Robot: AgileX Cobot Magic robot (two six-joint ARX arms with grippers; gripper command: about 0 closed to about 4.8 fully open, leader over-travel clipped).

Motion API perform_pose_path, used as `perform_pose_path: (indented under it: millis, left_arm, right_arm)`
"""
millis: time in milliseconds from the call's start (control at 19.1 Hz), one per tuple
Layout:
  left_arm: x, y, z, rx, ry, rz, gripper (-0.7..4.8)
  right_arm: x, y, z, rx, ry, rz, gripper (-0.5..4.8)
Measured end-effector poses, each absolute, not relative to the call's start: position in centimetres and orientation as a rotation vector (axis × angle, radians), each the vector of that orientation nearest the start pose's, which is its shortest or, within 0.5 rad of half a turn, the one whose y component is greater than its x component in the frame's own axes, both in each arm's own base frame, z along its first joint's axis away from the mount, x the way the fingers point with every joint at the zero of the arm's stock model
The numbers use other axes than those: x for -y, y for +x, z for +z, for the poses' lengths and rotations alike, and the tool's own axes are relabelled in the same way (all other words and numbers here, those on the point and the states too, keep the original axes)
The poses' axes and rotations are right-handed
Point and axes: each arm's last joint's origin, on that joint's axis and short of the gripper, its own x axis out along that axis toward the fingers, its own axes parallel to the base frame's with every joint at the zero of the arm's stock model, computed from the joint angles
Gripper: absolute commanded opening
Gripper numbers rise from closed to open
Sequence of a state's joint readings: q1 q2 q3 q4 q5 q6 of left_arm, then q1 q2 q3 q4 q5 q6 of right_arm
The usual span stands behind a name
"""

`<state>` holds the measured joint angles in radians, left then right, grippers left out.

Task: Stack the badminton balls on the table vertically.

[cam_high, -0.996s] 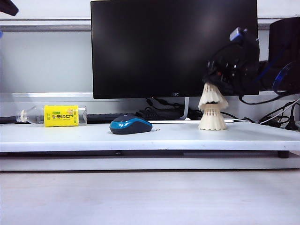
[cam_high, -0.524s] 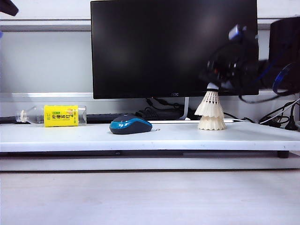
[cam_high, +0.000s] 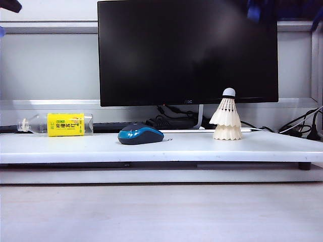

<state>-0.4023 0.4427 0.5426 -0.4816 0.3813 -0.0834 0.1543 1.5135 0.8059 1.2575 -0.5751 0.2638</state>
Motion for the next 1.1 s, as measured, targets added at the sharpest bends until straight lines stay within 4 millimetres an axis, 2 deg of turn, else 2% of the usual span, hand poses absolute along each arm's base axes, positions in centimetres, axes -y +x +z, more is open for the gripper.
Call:
perform_pose_path:
  millis: [52, 157, 262, 367, 472, 577, 839, 891, 1101]
  left_arm:
    - [5.2, 9.4, 26.6, -0.413, -0.075, -0.759, 2.68]
    - [5.1, 9.2, 27.1, -0.361, -0.083, -0.775, 2.68]
    - [4.9, 8.7, 27.6, -0.305, -0.099, -0.784, 2.68]
    - [4.3, 7.2, 28.3, -0.206, -0.100, -0.792, 2.68]
    - [3.9, 6.2, 28.7, -0.144, -0.100, -0.797, 2.68]
    - [3.4, 5.1, 28.6, -0.082, -0.100, -0.800, 2.68]
    - [2.8, 3.7, 26.8, -0.025, -0.137, -0.790, 2.68]
    - [2.9, 4.0, 26.3, -0.056, -0.155, -0.782, 2.68]
    - [3.0, 4.4, 25.5, -0.083, -0.166, -0.763, 2.68]
  right_arm:
    - [-5.8, 29.3, 31.1, 0.437, 0.120, 0.791, 1.74]
    - [-4.5, 27.0, 32.8, 0.398, 0.114, 0.773, 1.75]
    - [-3.4, 24.3, 33.7, 0.398, 0.106, 0.742, 1.75]
    - [-2.4, 21.0, 33.7, 0.367, 0.107, 0.704, 1.74]
    - [-2.2, 19.2, 32.9, 0.330, 0.116, 0.697, 1.74]
    - [-2.2, 17.7, 32.2, 0.307, 0.107, 0.690, 1.53]
    - [-2.0, 15.8, 29.8, 0.222, 0.113, 0.641, 1.44]
    - [-2.0, 15.5, 29.1, 0.204, 0.119, 0.634, 1.44]
    - [-2.0, 15.1, 28.3, 0.118, 0.147, 0.625, 1.42]
